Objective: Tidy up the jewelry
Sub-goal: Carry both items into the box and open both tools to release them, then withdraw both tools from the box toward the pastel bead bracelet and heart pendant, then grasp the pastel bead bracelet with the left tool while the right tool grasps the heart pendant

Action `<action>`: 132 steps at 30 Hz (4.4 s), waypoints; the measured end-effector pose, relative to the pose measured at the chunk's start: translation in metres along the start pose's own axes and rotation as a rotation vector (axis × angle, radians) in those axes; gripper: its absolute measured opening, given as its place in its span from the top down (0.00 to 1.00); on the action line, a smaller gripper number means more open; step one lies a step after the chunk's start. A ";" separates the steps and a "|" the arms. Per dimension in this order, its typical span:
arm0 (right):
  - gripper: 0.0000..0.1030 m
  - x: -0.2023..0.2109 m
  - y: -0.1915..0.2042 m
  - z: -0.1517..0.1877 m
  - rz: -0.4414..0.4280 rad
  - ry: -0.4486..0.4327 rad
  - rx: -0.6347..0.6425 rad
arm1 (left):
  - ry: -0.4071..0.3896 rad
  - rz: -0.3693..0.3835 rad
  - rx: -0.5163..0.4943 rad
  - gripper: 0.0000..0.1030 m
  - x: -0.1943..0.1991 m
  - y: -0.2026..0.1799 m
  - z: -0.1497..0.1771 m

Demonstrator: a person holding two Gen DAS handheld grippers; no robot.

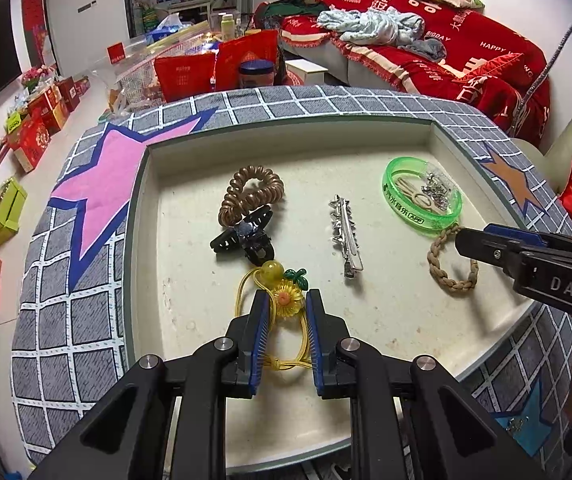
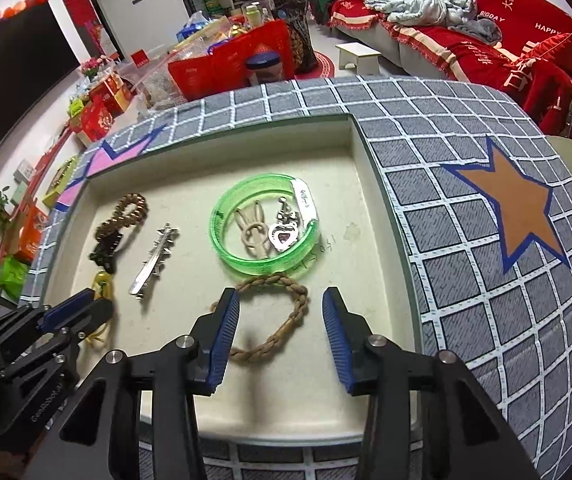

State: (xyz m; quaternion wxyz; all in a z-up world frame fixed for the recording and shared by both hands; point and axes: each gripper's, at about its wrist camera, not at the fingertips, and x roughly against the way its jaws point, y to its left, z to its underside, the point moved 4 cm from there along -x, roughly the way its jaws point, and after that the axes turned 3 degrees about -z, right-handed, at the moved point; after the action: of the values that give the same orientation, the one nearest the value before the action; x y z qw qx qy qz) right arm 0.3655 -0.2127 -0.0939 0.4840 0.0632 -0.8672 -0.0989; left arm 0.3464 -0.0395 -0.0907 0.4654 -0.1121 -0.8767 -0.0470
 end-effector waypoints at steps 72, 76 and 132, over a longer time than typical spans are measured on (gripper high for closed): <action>0.00 0.088 0.010 0.094 -0.071 -0.061 0.000 | -0.079 -0.090 0.064 0.00 0.084 0.024 0.083; 0.00 0.086 0.002 0.114 -0.054 -0.036 -0.018 | -0.055 -0.040 0.068 0.00 0.091 0.015 0.104; 0.67 0.077 0.016 0.148 0.006 -0.033 0.135 | 0.043 0.026 -0.141 0.30 0.109 -0.111 0.178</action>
State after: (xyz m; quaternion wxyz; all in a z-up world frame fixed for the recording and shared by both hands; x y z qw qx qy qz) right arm 0.1983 -0.1968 -0.1021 0.4644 0.0915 -0.8800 -0.0399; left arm 0.1171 -0.0968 -0.0984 0.4757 -0.1547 -0.8595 -0.1049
